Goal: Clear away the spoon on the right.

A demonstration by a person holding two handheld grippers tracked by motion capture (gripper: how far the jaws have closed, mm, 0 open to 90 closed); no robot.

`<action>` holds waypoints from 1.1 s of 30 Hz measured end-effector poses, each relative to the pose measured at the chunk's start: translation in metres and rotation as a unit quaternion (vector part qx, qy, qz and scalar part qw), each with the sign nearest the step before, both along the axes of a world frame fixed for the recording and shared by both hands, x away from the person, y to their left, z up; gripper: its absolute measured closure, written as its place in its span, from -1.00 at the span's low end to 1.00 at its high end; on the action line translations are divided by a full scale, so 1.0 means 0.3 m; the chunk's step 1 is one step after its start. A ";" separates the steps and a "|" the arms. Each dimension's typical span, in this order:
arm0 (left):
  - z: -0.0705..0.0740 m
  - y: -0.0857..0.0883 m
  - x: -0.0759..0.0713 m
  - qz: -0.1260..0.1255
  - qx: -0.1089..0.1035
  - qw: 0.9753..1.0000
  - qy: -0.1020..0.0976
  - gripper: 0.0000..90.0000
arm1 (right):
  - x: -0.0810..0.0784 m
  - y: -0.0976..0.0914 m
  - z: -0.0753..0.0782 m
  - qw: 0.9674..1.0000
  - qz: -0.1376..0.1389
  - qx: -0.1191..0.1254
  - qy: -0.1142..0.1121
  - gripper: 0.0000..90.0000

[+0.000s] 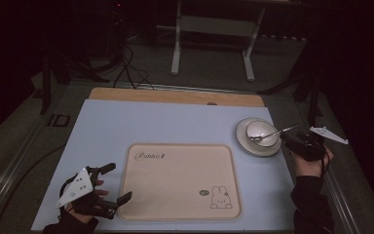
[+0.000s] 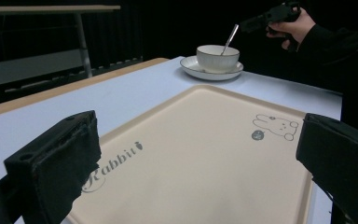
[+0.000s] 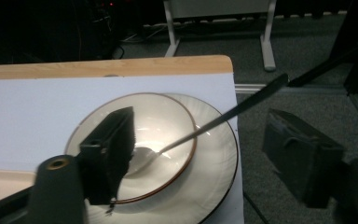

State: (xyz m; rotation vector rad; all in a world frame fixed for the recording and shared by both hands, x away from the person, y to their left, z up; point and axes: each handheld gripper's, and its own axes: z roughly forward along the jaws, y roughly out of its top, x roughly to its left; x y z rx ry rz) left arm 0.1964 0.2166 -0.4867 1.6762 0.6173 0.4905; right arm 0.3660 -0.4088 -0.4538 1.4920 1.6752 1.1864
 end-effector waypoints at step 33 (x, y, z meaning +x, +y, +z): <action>0.000 -0.003 -0.009 -0.003 -0.005 1.000 0.003 -1.00 | 0.192 -0.102 -0.069 0.991 -0.018 0.122 0.058 0.33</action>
